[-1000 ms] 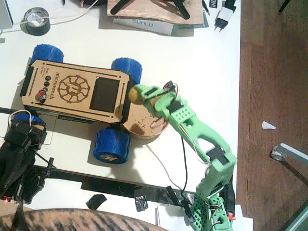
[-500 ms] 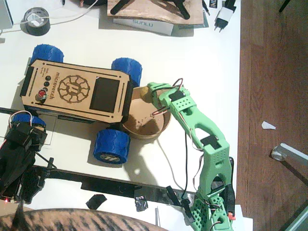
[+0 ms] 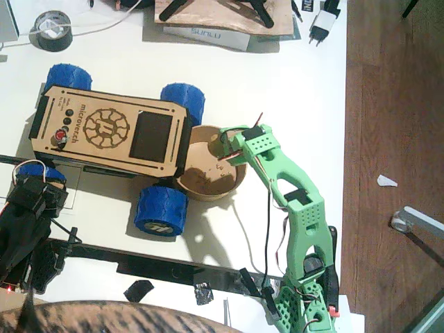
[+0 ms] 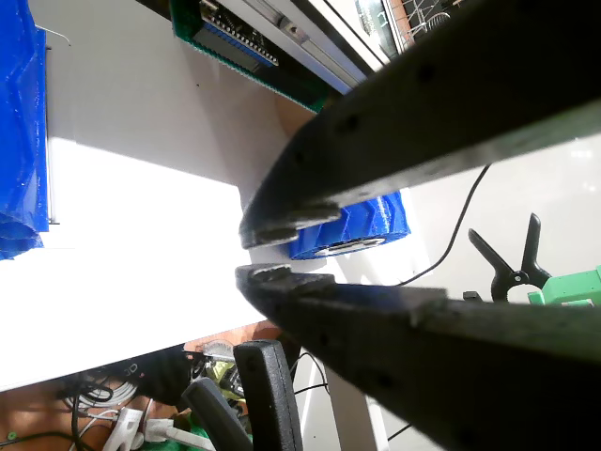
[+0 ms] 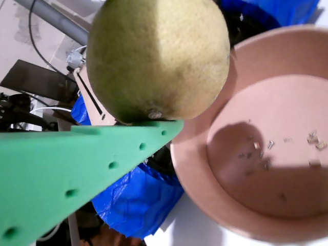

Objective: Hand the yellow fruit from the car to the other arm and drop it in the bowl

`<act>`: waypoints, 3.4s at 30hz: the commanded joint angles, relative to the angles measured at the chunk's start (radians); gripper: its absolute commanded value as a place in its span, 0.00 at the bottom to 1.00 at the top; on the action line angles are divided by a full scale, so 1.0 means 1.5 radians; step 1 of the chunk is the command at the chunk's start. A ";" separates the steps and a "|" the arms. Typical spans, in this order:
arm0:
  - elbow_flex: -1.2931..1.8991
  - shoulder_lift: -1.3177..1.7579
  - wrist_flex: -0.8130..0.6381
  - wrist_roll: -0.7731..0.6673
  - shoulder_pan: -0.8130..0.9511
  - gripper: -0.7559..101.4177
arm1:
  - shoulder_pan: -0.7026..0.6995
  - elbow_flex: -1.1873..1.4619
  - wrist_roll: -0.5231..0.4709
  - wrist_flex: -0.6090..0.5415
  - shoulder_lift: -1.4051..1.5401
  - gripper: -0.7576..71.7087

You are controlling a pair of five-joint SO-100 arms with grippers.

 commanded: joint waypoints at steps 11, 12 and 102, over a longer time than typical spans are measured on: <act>-0.001 -0.005 0.004 0.006 -0.002 0.01 | 0.004 -0.020 0.013 0.003 0.013 0.31; -0.001 -0.005 0.004 0.006 -0.002 0.01 | 0.004 -0.018 0.014 0.003 0.014 0.34; 0.000 -0.021 -0.010 0.006 -0.002 0.01 | 0.225 1.170 -0.072 0.051 1.459 0.01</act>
